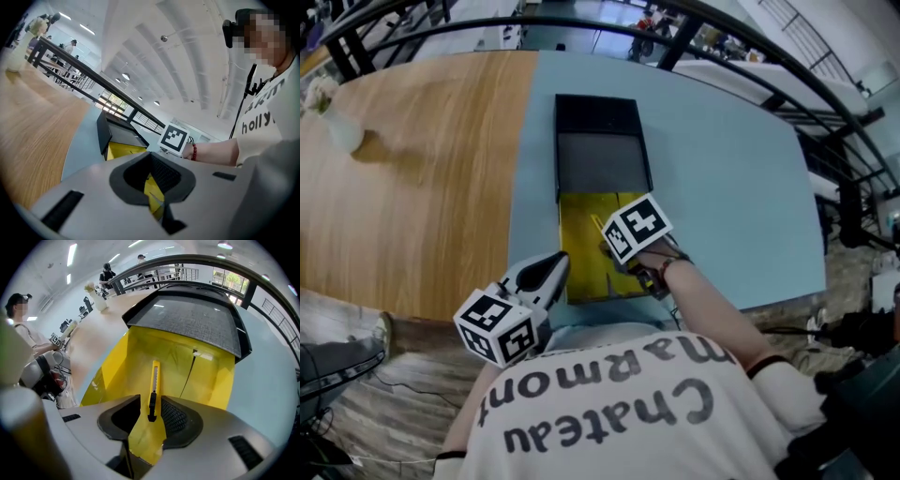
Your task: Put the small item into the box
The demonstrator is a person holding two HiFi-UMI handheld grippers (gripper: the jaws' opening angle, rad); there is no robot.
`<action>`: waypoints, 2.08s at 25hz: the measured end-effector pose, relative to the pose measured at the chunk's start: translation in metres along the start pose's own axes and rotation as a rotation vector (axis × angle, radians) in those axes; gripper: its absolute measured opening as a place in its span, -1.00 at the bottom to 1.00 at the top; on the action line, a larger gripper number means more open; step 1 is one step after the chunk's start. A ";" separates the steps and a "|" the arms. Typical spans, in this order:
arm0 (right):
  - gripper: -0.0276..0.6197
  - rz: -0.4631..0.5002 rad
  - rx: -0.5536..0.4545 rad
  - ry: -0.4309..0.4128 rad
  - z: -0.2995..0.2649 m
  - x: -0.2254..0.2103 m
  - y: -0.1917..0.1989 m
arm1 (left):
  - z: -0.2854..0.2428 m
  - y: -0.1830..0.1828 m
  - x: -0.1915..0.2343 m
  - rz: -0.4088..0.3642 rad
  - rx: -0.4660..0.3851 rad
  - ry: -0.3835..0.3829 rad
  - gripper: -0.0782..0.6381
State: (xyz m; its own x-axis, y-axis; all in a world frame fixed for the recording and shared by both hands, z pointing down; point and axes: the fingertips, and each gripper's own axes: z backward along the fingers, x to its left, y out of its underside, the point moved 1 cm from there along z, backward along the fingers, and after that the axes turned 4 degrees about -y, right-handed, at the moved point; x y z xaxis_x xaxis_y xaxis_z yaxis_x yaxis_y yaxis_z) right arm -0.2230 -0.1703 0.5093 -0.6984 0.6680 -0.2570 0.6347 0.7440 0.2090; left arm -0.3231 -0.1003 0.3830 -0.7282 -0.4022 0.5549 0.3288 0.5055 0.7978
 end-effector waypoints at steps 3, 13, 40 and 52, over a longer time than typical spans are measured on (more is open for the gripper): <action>-0.44 0.000 -0.037 0.003 0.004 -0.001 -0.005 | 0.004 -0.007 0.000 -0.021 -0.014 -0.020 -0.77; -0.45 -0.002 -0.233 -0.062 0.034 -0.011 -0.028 | -0.010 -0.015 -0.022 -0.085 -0.031 -0.085 -0.78; -0.75 0.417 -0.688 -0.353 0.222 -0.077 0.110 | -0.105 0.053 -0.211 -0.045 -0.287 -0.405 -0.78; -0.79 0.415 -0.651 -0.358 0.225 -0.095 0.163 | -0.105 0.080 -0.249 -0.057 -0.275 -0.433 -0.77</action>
State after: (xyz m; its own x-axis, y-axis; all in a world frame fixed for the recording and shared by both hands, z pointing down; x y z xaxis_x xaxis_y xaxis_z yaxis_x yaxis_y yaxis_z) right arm 0.0210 -0.1163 0.3557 -0.2346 0.9249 -0.2992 0.4227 0.3742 0.8254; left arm -0.0522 -0.0396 0.3333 -0.9126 -0.0413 0.4067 0.3848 0.2489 0.8888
